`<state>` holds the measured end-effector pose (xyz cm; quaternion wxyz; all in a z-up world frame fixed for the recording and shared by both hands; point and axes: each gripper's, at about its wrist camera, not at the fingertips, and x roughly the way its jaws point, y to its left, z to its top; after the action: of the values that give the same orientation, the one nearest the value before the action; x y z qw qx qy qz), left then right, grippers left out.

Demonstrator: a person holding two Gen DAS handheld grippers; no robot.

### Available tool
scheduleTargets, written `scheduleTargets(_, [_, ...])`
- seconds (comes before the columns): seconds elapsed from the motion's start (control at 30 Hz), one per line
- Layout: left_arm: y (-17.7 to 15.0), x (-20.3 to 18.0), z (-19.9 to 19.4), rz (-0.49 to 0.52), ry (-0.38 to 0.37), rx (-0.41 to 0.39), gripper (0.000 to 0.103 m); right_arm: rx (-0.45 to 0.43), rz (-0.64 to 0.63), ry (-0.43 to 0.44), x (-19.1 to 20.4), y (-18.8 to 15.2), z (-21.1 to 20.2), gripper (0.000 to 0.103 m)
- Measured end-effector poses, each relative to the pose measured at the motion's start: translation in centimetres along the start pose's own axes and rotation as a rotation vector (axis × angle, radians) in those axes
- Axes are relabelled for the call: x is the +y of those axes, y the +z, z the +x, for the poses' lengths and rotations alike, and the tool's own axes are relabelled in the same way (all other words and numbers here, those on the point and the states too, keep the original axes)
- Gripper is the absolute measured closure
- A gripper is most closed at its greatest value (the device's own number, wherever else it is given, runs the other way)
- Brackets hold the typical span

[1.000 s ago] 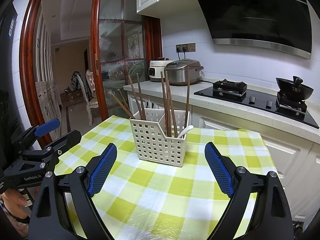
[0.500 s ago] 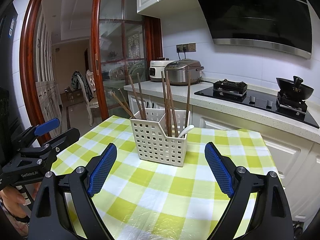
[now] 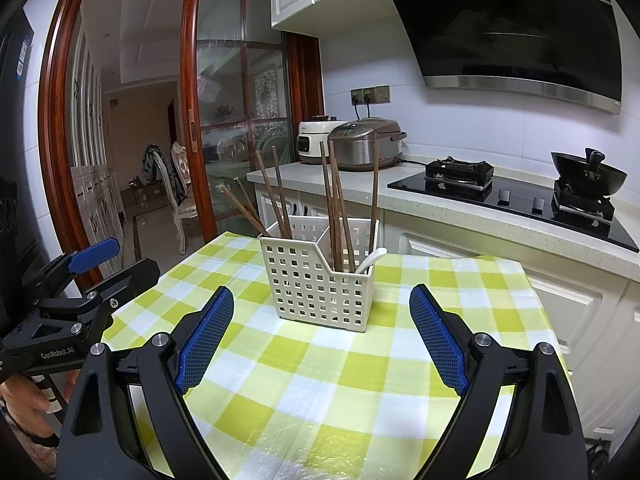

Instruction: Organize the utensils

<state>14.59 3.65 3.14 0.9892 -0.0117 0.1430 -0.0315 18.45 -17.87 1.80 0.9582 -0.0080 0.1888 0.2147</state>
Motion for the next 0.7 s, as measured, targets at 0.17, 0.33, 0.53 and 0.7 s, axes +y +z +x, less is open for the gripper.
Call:
scheduleTargets(0.17, [-0.06,-0.06,0.00,-0.002,0.002,0.001,0.005,-0.001,0.000,0.000,-0.01,0.00,0.00,0.018])
scheduleTargets(0.33, [-0.18,0.03,0.00,-0.005,0.002,0.004,0.005,-0.001,0.001,0.004,-0.01,-0.16,0.02,0.018])
scheduleTargets(0.53, [-0.44,-0.33,0.02,0.007,0.014,0.007,0.005,0.000,0.002,0.005,0.02,-0.21,0.06,0.018])
scheduleTargets(0.7, [-0.50,-0.37,0.02,0.001,0.019,0.006,0.005,0.001,0.005,0.006,0.07,-0.37,0.14,0.018])
